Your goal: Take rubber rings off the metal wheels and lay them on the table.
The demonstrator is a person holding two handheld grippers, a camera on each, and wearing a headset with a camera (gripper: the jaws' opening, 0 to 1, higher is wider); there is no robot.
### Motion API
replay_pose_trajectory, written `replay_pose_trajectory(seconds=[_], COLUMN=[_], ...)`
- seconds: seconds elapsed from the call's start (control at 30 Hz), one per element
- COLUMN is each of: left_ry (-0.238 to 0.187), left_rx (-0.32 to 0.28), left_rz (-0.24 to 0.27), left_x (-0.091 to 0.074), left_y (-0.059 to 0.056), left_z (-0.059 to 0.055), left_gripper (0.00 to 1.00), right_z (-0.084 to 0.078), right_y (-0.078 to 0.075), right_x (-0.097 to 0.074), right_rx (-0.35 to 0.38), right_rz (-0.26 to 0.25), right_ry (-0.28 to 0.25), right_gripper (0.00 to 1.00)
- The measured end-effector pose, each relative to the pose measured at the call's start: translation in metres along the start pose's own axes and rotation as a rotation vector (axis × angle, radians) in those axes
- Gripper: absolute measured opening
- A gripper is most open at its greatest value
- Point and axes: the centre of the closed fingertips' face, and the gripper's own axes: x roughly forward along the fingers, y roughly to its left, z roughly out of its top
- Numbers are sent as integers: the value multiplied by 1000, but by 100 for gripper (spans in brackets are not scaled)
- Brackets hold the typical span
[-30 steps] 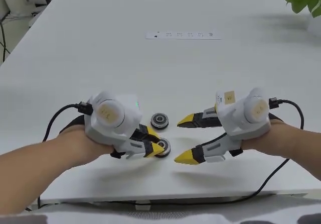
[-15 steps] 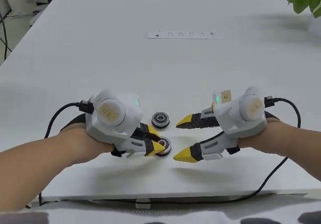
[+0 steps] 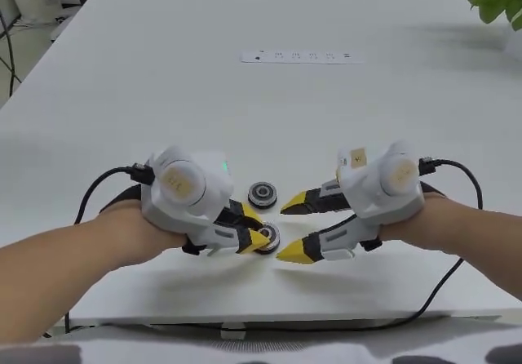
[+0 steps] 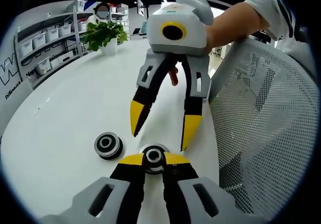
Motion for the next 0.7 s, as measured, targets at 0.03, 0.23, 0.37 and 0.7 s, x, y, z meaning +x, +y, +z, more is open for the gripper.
replay_pose_trajectory(seconds=[0.03, 0.23, 0.37, 0.7], left_ry=[0, -1, -2, -2], left_rx=[0, 0, -3, -2], left_rz=[0, 2, 3, 5], left_x=[0, 0, 0, 0], left_y=[0, 0, 0, 0], left_z=[0, 0, 0, 0], left_gripper=[8, 8, 8, 8], right_z=[0, 0, 0, -1], right_y=[0, 0, 2, 1], right_x=[1, 6, 8, 11], right_rx=[0, 7, 9, 48], right_rz=[2, 6, 12, 2], right_ry=[1, 3, 4, -8], right_gripper=[39, 37, 34, 29])
